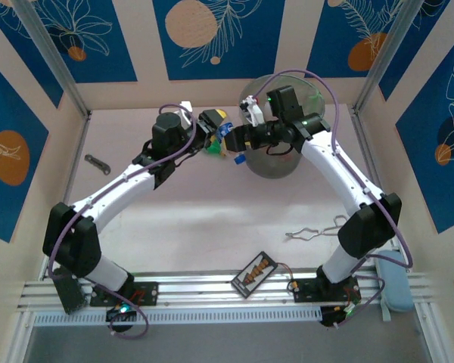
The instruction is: Put the plastic bottles in the bin
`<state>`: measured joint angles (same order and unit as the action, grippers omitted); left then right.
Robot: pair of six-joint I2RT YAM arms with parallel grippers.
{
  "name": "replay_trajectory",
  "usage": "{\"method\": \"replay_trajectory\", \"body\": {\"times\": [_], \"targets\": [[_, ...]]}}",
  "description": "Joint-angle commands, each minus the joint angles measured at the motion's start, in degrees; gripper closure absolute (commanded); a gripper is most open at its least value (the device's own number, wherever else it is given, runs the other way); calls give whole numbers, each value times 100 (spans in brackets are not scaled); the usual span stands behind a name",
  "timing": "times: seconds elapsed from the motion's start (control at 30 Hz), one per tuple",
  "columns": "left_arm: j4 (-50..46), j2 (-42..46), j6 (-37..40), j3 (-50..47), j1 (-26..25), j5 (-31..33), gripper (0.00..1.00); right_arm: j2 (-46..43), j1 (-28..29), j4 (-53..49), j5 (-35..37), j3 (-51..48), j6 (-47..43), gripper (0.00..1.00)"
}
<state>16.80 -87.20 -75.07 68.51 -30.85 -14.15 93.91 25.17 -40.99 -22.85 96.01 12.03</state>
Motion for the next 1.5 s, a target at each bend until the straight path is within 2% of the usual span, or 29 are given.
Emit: {"method": "replay_trajectory", "body": {"times": [0.0, 0.2, 0.43, 0.57, 0.73, 0.83, 0.87, 0.9, 0.93, 1.03, 1.13, 1.27, 1.47], "targets": [[334, -4, -217, -93, 35, -78, 47, 78, -54, 245, -255, 156, 123, 30], [406, -27, -337, -92, 46, -89, 42, 268, -51, 263, -417, 275, 124, 37], [359, -57, -348, -27, 67, 35, 39, 407, -56, 220, -639, 331, 47, 30], [275, -96, -300, 50, 71, 51, 39, 450, -55, 156, -724, 366, -6, 29], [233, -131, -279, 79, 70, 78, 37, 439, -99, 141, -797, 407, -12, 39], [243, -123, -270, 59, 80, 106, 24, 383, -167, 165, -846, 451, 7, 41], [272, -114, -253, 55, 110, 98, 11, 359, -199, 134, -842, 499, 1, 41], [305, -94, -193, 55, 150, 92, 3, 332, -233, 99, -815, 551, -24, 41], [296, -60, -111, 61, 193, 76, 0, 311, -263, 75, -797, 590, -42, 41], [-34, 195, 179, 76, 410, 155, 0, 216, -386, -1, -726, 754, -83, 41], [-578, 524, 496, 44, 646, 413, 0, 187, -569, -223, -521, 1125, -221, 41], [-1605, 714, 1034, 67, 780, 954, 0, 236, -992, -719, 337, 1883, -605, 41], [-2324, 172, 1451, 154, 780, 1475, 0, 836, -1586, -1450, 1779, 3036, -2057, 45]]}}
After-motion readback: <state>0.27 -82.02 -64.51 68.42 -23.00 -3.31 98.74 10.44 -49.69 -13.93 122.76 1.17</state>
